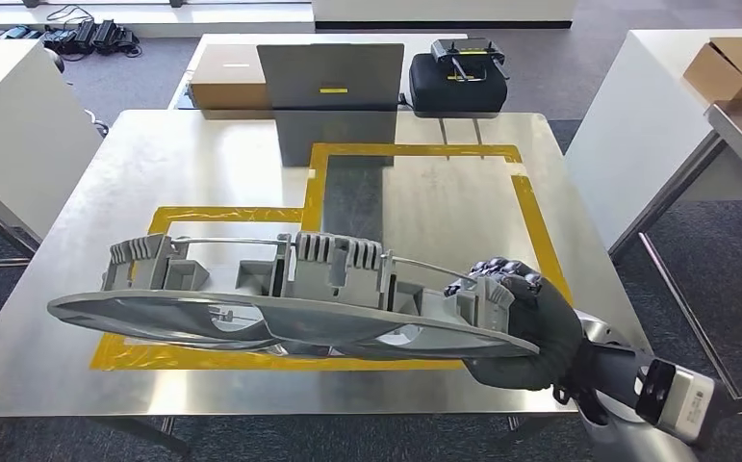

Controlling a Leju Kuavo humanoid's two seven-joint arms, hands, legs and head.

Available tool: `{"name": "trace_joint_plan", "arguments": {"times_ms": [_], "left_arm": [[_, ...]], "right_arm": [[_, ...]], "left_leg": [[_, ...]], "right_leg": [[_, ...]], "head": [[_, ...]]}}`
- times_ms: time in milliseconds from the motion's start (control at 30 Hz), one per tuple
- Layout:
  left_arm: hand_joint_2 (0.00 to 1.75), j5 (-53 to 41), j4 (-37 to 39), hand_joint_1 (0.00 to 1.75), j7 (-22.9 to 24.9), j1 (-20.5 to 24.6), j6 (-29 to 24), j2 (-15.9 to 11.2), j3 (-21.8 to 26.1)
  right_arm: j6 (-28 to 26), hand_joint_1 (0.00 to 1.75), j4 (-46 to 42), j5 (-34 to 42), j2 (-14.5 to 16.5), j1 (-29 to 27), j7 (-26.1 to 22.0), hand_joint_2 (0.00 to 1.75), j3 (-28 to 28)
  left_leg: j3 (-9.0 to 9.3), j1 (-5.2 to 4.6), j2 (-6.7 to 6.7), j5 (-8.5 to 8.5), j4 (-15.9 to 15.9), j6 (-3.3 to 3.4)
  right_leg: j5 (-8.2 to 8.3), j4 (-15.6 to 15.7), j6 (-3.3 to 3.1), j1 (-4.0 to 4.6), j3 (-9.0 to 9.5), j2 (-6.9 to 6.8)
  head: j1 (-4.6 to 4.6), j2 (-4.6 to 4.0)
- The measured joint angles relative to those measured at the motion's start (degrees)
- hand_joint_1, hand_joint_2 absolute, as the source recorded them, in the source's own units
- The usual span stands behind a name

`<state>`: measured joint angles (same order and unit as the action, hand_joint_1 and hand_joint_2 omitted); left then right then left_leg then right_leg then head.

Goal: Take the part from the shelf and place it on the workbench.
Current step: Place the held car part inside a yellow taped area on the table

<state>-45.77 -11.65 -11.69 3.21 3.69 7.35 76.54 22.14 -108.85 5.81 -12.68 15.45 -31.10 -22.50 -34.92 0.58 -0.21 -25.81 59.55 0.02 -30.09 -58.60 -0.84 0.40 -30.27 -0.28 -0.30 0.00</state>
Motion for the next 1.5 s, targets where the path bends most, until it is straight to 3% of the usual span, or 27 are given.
{"name": "trace_joint_plan", "arguments": {"times_ms": [33,100,267,433,667,800,967,1267,1500], "left_arm": [[1.75,0.0,0.0,0.00,0.0,0.0,0.0,0.0,0.1],[1.75,0.0,0.0,0.00,-0.1,0.0,0.0,0.0,0.3],[1.75,-0.2,0.0,0.00,-0.5,0.0,0.0,0.1,0.3],[1.75,-0.3,0.0,0.00,-0.4,0.0,0.1,0.1,0.3],[1.75,-0.3,0.0,0.00,0.2,0.0,-0.2,-0.1,0.4],[1.75,-0.4,-0.1,0.00,1.6,-0.5,-2.0,-0.7,0.7],[1.75,-0.9,-0.5,0.00,2.2,-1.0,-2.9,-1.4,1.1],[1.75,-2.4,-0.6,0.00,1.0,-1.3,-0.9,-1.7,1.2],[1.75,-3.5,-0.6,0.00,0.3,-1.3,-0.3,-2.2,1.2]], "right_arm": [[-0.4,1.75,0.0,-0.4,-0.2,0.2,0.0,1.75,0.2],[-1.4,1.75,-0.1,-2.1,-0.6,0.5,0.0,1.75,0.9],[-6.0,1.75,-0.9,-8.8,-1.4,0.2,0.7,1.75,3.8],[-12.0,1.75,-2.3,-18.6,-2.2,-2.9,0.3,1.75,10.2],[-17.4,1.75,-4.2,-27.1,-2.8,-7.1,0.1,1.75,18.3],[-22.6,1.75,-6.1,-31.9,-3.3,-12.2,-1.4,1.75,23.9],[-25.3,1.75,-7.6,-35.3,-3.8,-16.7,-1.7,1.75,30.2],[-32.8,1.75,-6.1,-49.8,-4.4,-18.3,5.4,1.75,34.0],[-34.4,1.75,0.3,-59.9,-8.8,-14.8,12.9,1.75,33.9]], "left_leg": [[-0.01,-0.02,-0.03,-0.02,0.0,0.07],[-0.01,-0.06,-0.06,-0.21,0.0,0.37],[0.02,-0.09,-0.06,-0.44,0.0,0.80],[0.05,-0.12,-0.09,-0.46,0.0,0.87],[0.28,-0.10,-0.04,-0.46,-0.1,0.86],[0.31,-0.10,-0.14,-0.50,-0.3,0.80],[0.39,-0.11,-0.07,-0.56,-0.4,0.70],[0.49,-0.11,-0.05,-0.54,-0.5,0.66],[0.48,-0.13,-0.06,-0.53,-0.5,0.65]], "right_leg": [[0.02,0.1,-0.43,0.07,0.05,-0.01],[0.00,0.5,-0.41,0.09,0.23,-0.02],[0.06,1.3,1.20,0.03,0.60,-0.03],[0.10,1.5,1.91,-0.03,0.69,-0.08],[0.08,1.4,1.97,0.00,0.76,-0.07],[0.00,1.4,1.92,0.00,0.81,-0.21],[-0.05,1.4,1.86,0.00,0.77,-0.07],[-0.12,1.4,1.81,0.00,0.83,-0.07],[-0.11,1.4,1.81,-0.01,0.88,-0.09]], "head": [[0.06,0.00],[0.14,0.00],[0.23,0.00],[0.25,0.00],[0.25,0.00],[0.25,-0.01],[0.24,0.00],[0.25,0.00],[0.25,0.00]]}}
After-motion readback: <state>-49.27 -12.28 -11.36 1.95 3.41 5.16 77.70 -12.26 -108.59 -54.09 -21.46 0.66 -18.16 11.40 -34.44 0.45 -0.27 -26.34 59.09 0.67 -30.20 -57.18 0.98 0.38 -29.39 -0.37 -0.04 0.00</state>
